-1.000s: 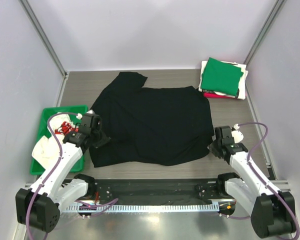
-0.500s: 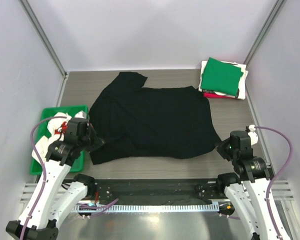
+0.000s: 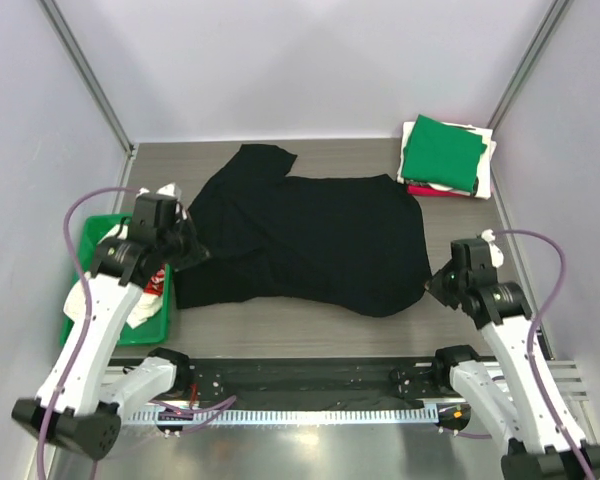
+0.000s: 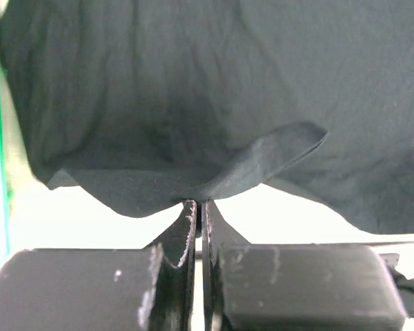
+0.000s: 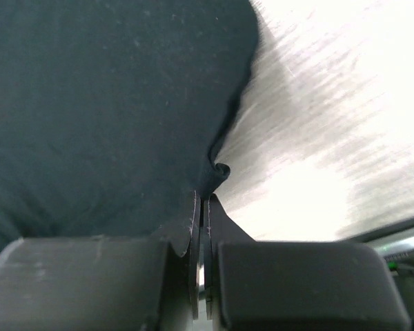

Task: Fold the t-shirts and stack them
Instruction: Fold the tshirt

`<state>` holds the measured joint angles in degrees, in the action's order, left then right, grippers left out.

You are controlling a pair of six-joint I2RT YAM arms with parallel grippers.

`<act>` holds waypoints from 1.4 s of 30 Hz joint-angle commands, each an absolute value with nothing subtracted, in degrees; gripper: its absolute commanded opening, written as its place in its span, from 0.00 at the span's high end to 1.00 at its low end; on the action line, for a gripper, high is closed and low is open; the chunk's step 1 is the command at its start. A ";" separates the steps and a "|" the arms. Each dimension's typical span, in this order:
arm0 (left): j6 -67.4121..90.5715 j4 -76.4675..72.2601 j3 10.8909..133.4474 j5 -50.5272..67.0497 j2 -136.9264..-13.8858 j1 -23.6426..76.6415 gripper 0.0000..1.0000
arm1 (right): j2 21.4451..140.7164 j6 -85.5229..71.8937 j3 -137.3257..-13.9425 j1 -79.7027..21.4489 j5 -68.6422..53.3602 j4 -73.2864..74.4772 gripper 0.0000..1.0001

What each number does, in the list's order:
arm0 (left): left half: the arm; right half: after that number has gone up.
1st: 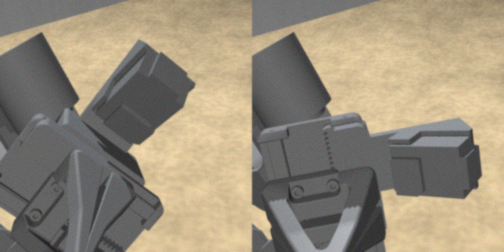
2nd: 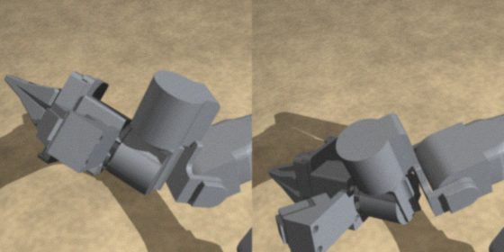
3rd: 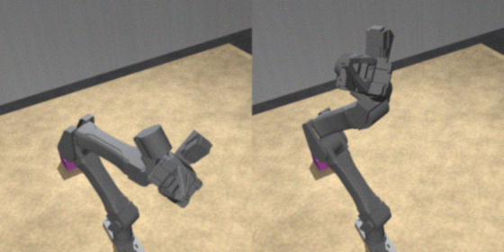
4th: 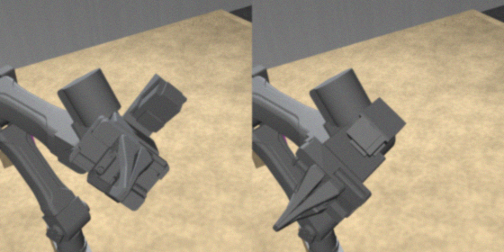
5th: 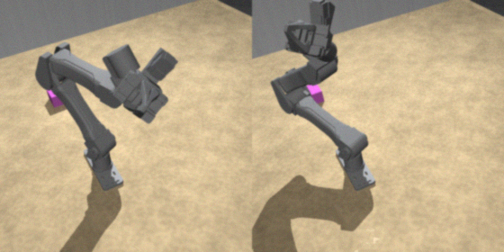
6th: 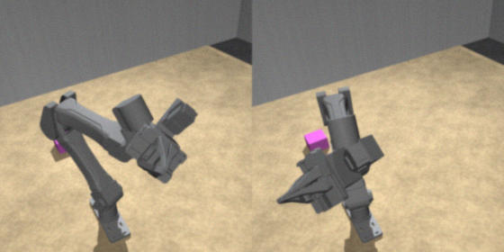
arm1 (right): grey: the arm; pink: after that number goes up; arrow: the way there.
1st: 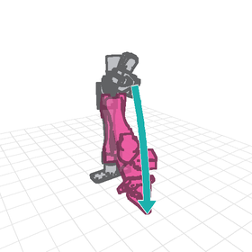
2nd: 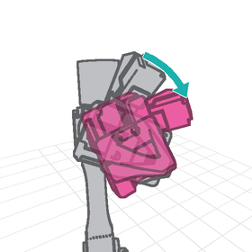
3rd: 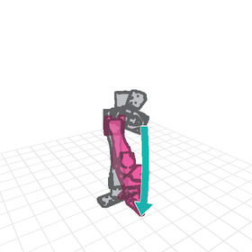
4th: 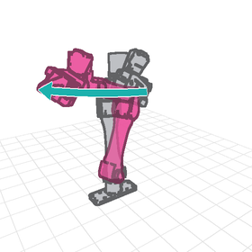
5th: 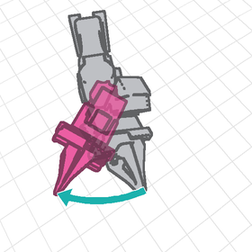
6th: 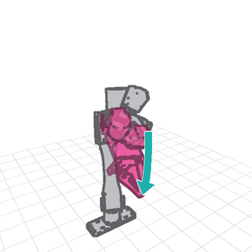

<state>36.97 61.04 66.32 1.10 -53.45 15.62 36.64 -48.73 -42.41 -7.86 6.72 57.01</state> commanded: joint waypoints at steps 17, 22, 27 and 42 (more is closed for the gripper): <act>21.71 47.55 87.88 0.44 -88.04 12.48 1.00 | 67.91 -39.46 -49.04 2.02 0.80 31.47 0.99; 19.16 47.55 97.36 0.44 -100.00 10.73 1.00 | 77.94 -39.99 -52.11 2.20 -1.67 25.49 0.99; 21.35 57.29 111.53 1.67 -112.23 9.67 0.55 | 84.29 -37.53 -57.30 3.60 -3.00 27.32 0.43; 38.32 42.91 61.98 -5.80 -71.30 9.67 0.21 | 68.72 -40.43 -31.03 6.85 -6.94 19.17 0.28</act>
<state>33.43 47.77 67.83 -3.73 -75.33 9.89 67.44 -39.38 -33.54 6.44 -5.37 23.53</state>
